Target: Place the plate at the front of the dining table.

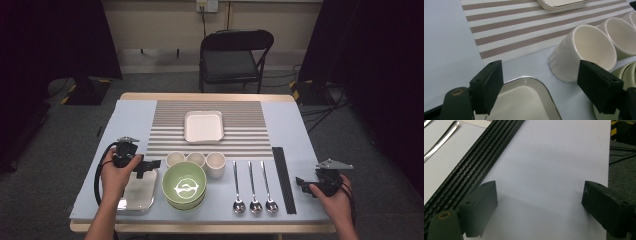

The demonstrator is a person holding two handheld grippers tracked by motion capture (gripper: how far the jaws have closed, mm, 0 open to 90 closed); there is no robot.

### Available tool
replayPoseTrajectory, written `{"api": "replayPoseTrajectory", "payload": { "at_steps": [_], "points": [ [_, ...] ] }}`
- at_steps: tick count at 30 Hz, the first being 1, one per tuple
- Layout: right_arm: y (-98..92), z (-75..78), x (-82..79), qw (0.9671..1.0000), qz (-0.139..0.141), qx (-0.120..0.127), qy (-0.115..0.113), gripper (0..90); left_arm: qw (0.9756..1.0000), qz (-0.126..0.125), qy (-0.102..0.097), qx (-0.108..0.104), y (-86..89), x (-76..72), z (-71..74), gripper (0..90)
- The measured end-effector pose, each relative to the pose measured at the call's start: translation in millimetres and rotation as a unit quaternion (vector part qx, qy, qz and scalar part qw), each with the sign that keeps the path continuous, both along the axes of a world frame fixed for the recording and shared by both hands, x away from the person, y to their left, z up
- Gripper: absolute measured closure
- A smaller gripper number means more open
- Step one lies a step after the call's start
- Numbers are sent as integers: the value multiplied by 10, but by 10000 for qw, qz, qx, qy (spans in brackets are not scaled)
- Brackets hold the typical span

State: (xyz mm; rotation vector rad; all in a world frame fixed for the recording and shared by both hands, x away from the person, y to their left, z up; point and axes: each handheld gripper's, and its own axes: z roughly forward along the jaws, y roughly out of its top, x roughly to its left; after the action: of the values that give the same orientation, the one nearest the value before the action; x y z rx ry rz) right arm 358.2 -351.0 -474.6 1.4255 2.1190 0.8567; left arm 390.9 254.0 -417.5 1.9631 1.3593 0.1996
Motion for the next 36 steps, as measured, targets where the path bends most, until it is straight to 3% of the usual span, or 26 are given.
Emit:
{"api": "replayPoseTrajectory", "payload": {
  "at_steps": [9,14,20,23,29,36],
  "points": [
    [19,49,47,9998,69,-111,173,132,10000,64,-3,-1,60,-14,-39,203],
    [58,80,69,9998,81,-40,182,133,10000,30,-16,19,72,-2,-50,201],
    [160,203,96,9995,236,-137,160,133,10000,4,34,-13,70,16,-61,199],
    [203,275,120,9994,299,-27,174,133,10000,24,13,-41,81,14,-60,199],
    [294,421,172,9987,484,-47,152,134,9999,26,20,-132,86,7,-55,204],
    [384,517,214,9981,606,53,121,133,10000,-4,11,-61,74,-4,-61,205]
  ]
}}
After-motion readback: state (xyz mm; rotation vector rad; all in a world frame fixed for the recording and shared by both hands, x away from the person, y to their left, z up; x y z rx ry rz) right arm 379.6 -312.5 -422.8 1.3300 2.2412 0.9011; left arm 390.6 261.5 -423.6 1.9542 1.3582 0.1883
